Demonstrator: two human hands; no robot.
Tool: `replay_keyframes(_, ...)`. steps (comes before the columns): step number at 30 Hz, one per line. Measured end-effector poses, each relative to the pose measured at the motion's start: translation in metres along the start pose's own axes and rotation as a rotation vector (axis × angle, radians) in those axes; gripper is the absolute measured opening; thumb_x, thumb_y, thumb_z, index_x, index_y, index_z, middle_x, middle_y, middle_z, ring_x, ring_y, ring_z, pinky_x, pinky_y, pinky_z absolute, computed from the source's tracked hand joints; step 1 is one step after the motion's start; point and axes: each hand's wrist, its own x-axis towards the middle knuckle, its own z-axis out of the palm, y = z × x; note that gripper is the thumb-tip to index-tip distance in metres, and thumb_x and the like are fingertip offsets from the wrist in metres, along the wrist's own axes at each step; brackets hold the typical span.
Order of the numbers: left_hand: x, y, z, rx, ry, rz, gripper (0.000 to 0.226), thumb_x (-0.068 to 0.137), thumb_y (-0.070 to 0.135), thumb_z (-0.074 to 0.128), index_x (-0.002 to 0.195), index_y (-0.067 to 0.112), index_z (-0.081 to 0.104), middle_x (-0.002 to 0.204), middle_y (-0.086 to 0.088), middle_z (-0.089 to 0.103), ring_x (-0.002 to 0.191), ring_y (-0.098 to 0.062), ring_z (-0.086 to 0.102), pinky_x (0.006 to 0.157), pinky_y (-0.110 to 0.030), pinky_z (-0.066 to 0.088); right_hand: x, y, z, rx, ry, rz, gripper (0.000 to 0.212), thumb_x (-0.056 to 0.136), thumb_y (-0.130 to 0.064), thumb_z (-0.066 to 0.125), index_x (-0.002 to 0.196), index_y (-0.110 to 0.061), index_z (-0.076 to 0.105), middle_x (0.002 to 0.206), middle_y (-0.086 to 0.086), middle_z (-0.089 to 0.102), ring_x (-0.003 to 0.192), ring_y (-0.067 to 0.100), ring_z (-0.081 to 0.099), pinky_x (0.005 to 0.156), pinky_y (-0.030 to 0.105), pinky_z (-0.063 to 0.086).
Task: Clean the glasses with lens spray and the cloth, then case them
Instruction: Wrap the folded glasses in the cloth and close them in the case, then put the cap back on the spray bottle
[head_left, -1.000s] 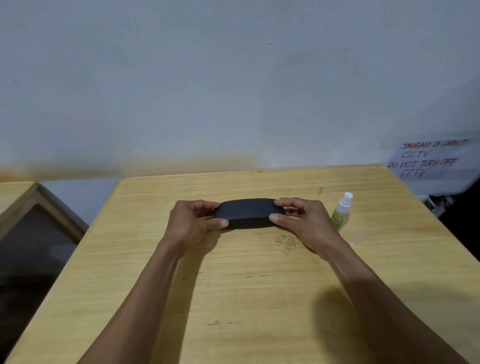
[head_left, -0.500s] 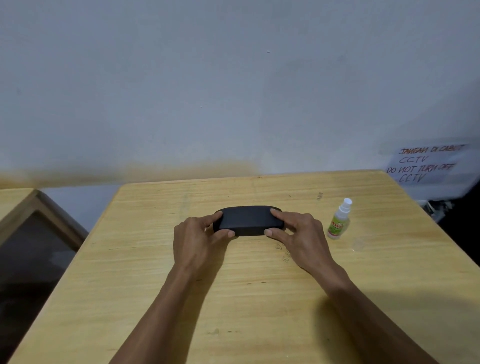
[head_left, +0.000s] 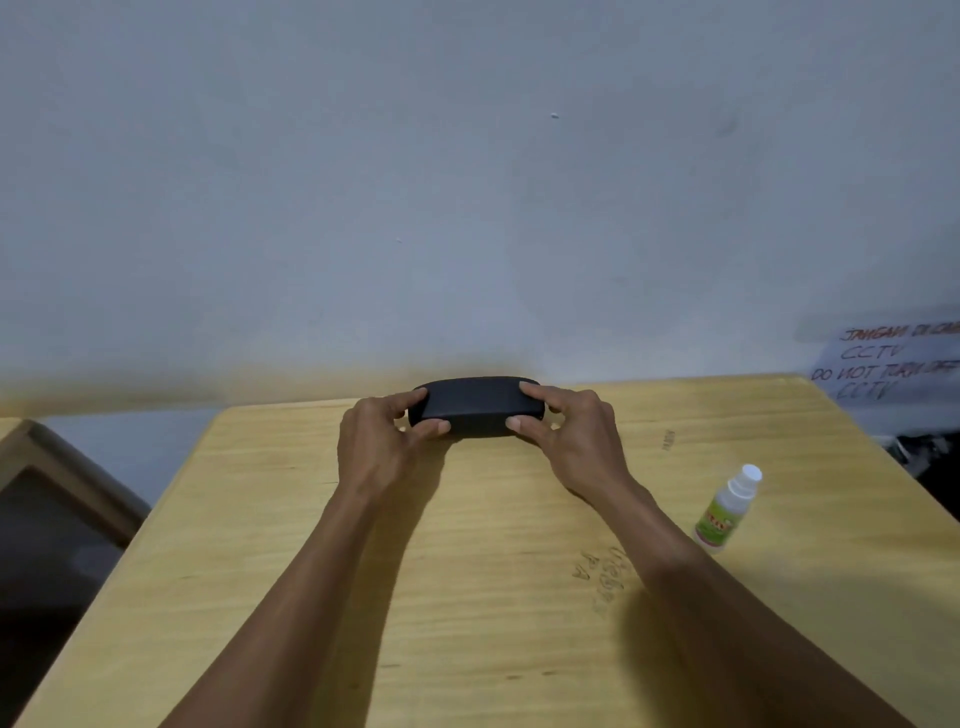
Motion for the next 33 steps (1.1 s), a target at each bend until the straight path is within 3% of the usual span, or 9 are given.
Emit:
replay_keyframes(6, 0.01, -0.007, 0.008, -0.029, 0.003, -0.049, 0.053, 0.078, 0.022, 0.08, 0.127, 0.011, 0.065, 0.124, -0.01, 0.069, 0.106, -0.015, 0.059, 0.088, -0.025, 0.045, 0.02, 0.016, 0.019, -0.053, -0.027, 0.002, 0.052, 0.081, -0.041, 0.079, 0.13, -0.031, 0.064, 0.112, 0.006, 0.069, 0.11, 0.022, 0.062, 0.094, 0.044, 0.054)
replay_keyframes(13, 0.017, -0.012, 0.015, -0.026, -0.005, -0.052, 0.056, 0.078, 0.023, 0.08, 0.129, 0.011, 0.063, 0.126, -0.01, 0.068, 0.102, -0.011, 0.055, 0.091, -0.025, 0.047, 0.027, 0.026, 0.027, -0.117, -0.009, -0.014, 0.053, 0.085, -0.045, 0.074, 0.135, -0.035, 0.058, 0.116, 0.007, 0.063, 0.111, 0.022, 0.06, 0.094, 0.043, 0.054)
replay_keyframes(17, 0.017, -0.015, 0.015, 0.006, -0.017, -0.038, 0.057, 0.078, 0.028, 0.079, 0.131, 0.014, 0.062, 0.126, -0.009, 0.069, 0.11, -0.018, 0.062, 0.09, -0.024, 0.046, 0.027, 0.023, 0.026, -0.15, -0.034, -0.004, 0.053, 0.088, -0.043, 0.071, 0.138, -0.036, 0.055, 0.117, 0.006, 0.061, 0.111, 0.023, 0.057, 0.094, 0.043, 0.053)
replay_keyframes(23, -0.011, -0.006, 0.003, 0.016, 0.028, -0.014, 0.053, 0.081, 0.039, 0.076, 0.13, 0.021, 0.064, 0.129, -0.01, 0.067, 0.124, -0.027, 0.058, 0.099, -0.039, 0.049, -0.012, 0.003, 0.014, -0.108, -0.007, -0.033, 0.049, 0.092, -0.031, 0.07, 0.138, -0.029, 0.055, 0.138, -0.002, 0.059, 0.125, 0.019, 0.053, 0.104, 0.047, 0.048)
replay_keyframes(27, -0.052, 0.011, -0.002, -0.046, 0.005, 0.006, 0.044, 0.083, 0.038, 0.074, 0.123, 0.023, 0.068, 0.117, -0.008, 0.072, 0.11, -0.022, 0.063, 0.092, -0.033, 0.049, -0.079, -0.017, -0.015, -0.016, 0.029, 0.007, 0.036, 0.092, -0.029, 0.069, 0.128, -0.032, 0.063, 0.123, -0.01, 0.066, 0.102, 0.003, 0.06, 0.083, 0.022, 0.054)
replay_keyframes(29, -0.075, 0.023, 0.001, -0.095, -0.01, 0.016, 0.039, 0.083, 0.037, 0.074, 0.119, 0.021, 0.071, 0.113, -0.003, 0.073, 0.105, -0.015, 0.064, 0.092, -0.034, 0.052, -0.117, -0.016, -0.038, 0.022, 0.078, -0.029, 0.028, 0.09, -0.024, 0.073, 0.117, -0.029, 0.069, 0.106, -0.012, 0.071, 0.092, 0.004, 0.065, 0.078, 0.028, 0.057)
replay_keyframes(33, -0.117, 0.055, 0.02, -0.205, -0.028, 0.065, 0.033, 0.083, 0.04, 0.073, 0.11, 0.022, 0.075, 0.105, 0.008, 0.074, 0.096, 0.001, 0.063, 0.075, -0.013, 0.046, -0.172, 0.01, -0.092, -0.096, 0.357, -0.08, 0.011, 0.082, -0.019, 0.077, 0.093, -0.021, 0.076, 0.082, -0.007, 0.074, 0.07, 0.012, 0.069, 0.066, 0.023, 0.052)
